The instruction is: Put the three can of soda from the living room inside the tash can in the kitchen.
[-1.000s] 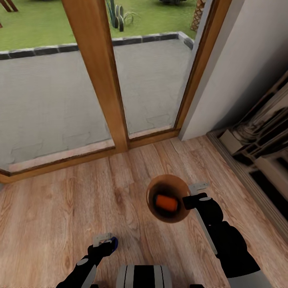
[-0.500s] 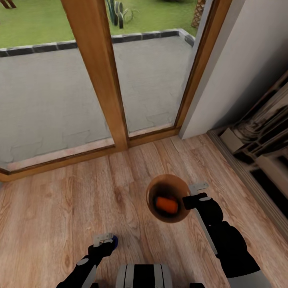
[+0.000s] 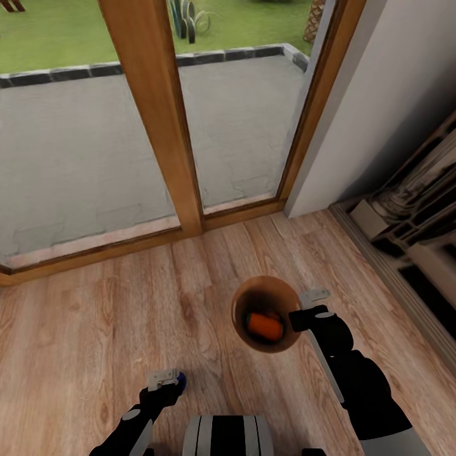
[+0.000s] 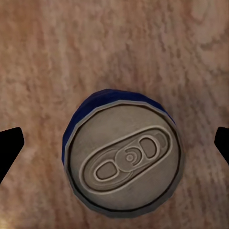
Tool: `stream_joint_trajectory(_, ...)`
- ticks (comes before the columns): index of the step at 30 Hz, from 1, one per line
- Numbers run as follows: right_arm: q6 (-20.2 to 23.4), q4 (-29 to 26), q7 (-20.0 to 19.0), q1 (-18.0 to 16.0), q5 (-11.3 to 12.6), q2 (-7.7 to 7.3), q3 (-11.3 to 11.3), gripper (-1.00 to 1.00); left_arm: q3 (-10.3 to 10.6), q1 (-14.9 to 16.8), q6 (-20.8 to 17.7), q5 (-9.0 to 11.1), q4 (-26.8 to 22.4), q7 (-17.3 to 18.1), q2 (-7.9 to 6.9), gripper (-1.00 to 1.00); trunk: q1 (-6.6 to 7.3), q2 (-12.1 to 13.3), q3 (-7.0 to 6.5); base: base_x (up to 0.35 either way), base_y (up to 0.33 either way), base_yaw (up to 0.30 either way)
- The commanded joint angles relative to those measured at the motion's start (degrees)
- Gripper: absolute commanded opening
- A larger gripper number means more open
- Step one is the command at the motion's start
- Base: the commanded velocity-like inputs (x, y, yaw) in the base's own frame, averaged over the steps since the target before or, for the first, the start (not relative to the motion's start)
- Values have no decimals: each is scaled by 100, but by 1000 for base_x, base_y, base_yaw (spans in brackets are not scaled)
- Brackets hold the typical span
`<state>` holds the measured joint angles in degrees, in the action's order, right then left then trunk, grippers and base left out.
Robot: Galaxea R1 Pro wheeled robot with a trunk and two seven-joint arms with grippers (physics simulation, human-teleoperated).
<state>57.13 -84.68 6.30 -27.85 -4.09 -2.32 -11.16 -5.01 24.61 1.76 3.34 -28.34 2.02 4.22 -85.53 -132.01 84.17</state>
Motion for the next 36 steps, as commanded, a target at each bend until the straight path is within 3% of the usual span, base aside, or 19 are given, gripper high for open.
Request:
stream_joint_trajectory(1, -4, -2, -15, -1, 48, 0, -1, -100, 0, 0, 0, 0, 1, 0, 0, 100, 0, 0, 0, 0, 0, 0)
stream_joint_trajectory(5, -6, -4, -15, -1, 48, -1, -1, -100, 0, 0, 0, 0, 1, 0, 0, 100, -87, -161, 71, 0, 0, 0)
stream_joint_trajectory(36, -8, -4, -15, -1, 48, -5, -1, -100, 0, 0, 0, 0, 0, 0, 0, 100, -175, -321, 143, 0, 0, 0)
